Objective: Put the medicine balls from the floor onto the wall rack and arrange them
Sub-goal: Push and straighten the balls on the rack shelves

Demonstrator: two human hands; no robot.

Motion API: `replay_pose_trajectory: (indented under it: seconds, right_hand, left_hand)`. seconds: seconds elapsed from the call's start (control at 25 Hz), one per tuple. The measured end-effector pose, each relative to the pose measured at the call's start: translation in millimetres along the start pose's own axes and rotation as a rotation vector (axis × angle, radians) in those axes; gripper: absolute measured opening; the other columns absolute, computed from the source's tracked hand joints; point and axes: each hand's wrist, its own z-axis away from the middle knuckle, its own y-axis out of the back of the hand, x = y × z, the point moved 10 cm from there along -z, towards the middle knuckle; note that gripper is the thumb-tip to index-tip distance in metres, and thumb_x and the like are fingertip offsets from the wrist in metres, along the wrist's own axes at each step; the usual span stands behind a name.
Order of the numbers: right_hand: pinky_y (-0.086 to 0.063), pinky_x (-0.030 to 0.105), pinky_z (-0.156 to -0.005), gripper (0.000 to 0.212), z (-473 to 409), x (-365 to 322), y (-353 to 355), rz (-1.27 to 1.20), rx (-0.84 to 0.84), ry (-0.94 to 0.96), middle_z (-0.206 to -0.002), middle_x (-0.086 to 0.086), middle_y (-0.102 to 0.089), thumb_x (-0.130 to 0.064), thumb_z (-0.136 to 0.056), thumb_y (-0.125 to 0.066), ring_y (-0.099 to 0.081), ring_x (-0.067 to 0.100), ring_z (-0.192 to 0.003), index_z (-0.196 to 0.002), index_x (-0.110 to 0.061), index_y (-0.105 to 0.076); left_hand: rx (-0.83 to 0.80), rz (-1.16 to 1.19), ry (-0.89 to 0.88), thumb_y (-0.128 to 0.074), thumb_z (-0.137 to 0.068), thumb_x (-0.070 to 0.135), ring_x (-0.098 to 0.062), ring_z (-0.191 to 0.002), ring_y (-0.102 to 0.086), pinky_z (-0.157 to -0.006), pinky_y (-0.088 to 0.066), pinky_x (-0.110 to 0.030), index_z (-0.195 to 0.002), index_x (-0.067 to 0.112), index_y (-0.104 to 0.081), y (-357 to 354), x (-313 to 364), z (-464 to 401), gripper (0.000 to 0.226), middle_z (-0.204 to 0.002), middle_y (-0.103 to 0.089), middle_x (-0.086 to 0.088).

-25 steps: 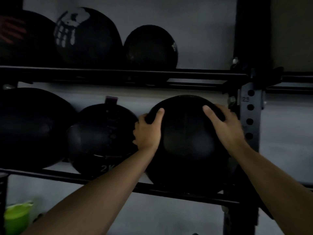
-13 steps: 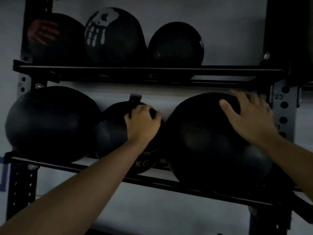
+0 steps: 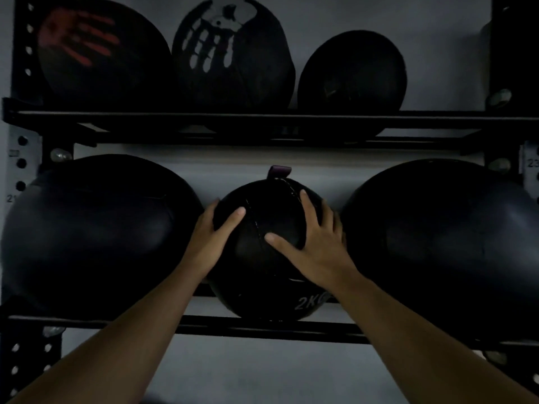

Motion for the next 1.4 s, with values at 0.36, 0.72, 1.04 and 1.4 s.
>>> replay_pose_trajectory:
  seconds: [0.36,0.72,1.04,1.4]
  right_hand:
    - [-0.025,0.056,-0.126,0.086,-79.3,1.1,25.0,0.22,-0.267,0.014,-0.175,0.011,-0.017,-0.079,-0.095,-0.035,-0.024,0.04,-0.157,-0.166,-0.045,-0.002]
    - [-0.002,0.071,-0.124,0.11,-10.4,-37.0,-11.8,0.336,0.125,0.143,-0.176,0.02,-0.004,-0.099,-0.075,-0.021,0.001,0.051,-0.16,-0.166,-0.04,0.0]
    - [-0.02,0.05,-0.129,0.087,-102.5,-34.2,3.1,0.127,-0.296,0.209,-0.174,0.001,-0.025,-0.085,-0.084,-0.05,-0.022,0.028,-0.16,-0.161,-0.051,-0.027]
    - [-0.019,0.052,-0.129,0.087,-50.8,-7.3,12.6,-0.067,0.056,0.245,-0.172,-0.004,-0.03,-0.093,-0.081,-0.034,-0.02,0.026,-0.159,-0.158,-0.051,-0.033]
  left_hand:
    - [0.181,-0.254,0.189,-0.035,-0.081,0.097,-0.044,-0.156,-0.031,-0.125,-0.028,-0.06,-0.165,0.02,-0.032,-4.2,4.5,-0.4,0.114,-0.168,-0.033,-0.022]
    - [0.132,-0.079,-0.118,-0.051,-0.101,0.067,-0.02,-0.14,-0.051,-0.117,-0.043,-0.041,-0.153,0.038,-0.048,1.1,10.1,-0.9,0.059,-0.155,-0.052,0.001]
    - [0.16,-0.298,0.311,-0.03,-0.09,0.09,-0.044,-0.16,-0.027,-0.13,-0.021,-0.059,-0.171,0.02,-0.019,2.5,9.0,-12.2,0.108,-0.174,-0.03,-0.021]
    - [0.049,-0.15,-0.289,-0.059,-0.067,0.098,-0.01,-0.148,-0.045,-0.122,-0.038,-0.035,-0.155,0.053,-0.043,-4.6,11.0,2.7,0.101,-0.163,-0.044,0.005]
